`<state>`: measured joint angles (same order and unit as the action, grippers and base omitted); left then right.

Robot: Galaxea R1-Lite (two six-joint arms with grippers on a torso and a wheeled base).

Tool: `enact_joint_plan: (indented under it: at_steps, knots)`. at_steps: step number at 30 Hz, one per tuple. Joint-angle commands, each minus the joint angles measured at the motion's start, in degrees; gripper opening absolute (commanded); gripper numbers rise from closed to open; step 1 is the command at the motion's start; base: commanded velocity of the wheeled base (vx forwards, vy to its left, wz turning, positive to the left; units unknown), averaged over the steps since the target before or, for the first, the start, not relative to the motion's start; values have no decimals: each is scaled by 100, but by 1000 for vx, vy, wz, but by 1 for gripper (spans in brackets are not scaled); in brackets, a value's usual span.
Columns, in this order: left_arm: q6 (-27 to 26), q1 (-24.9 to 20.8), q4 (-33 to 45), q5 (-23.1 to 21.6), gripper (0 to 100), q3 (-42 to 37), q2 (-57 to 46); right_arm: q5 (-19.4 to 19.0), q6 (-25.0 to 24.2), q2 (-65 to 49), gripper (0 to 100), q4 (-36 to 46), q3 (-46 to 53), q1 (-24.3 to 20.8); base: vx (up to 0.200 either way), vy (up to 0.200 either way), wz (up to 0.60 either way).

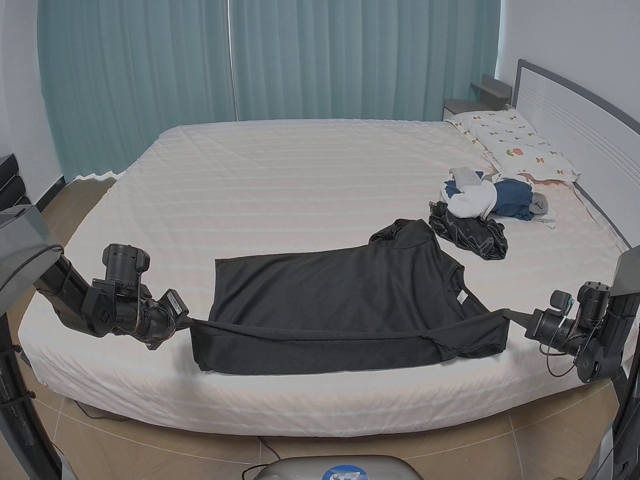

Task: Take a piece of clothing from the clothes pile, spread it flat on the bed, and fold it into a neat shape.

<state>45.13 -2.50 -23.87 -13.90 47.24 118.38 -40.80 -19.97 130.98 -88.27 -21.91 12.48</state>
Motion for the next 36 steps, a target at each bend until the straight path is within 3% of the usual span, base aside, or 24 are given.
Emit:
enact_joint_plan:
  at_steps: [1, 8, 18, 30, 36]
  knots:
    - [75, -5, -4, 1, 0, 233, 326, 2, -7, 191, 0, 152, -305, -53, 0, 0, 0]
    - [101, -23, -4, 107, 0, 418, 616, 257, -7, 534, 0, 328, -824, -141, 0, 0, 0]
    - [172, -128, -21, 353, 0, 690, 985, 301, -33, 1009, 0, 249, -1211, -176, 0, 0, 0]
    - [312, -295, 5, 774, 0, 910, 1178, 318, -649, 1273, 0, -6, -1422, -220, 0, 0, 0]
    - [312, -348, 40, 906, 0, 945, 1222, 424, -649, 1387, 0, -32, -1430, -229, 0, 0, 0]
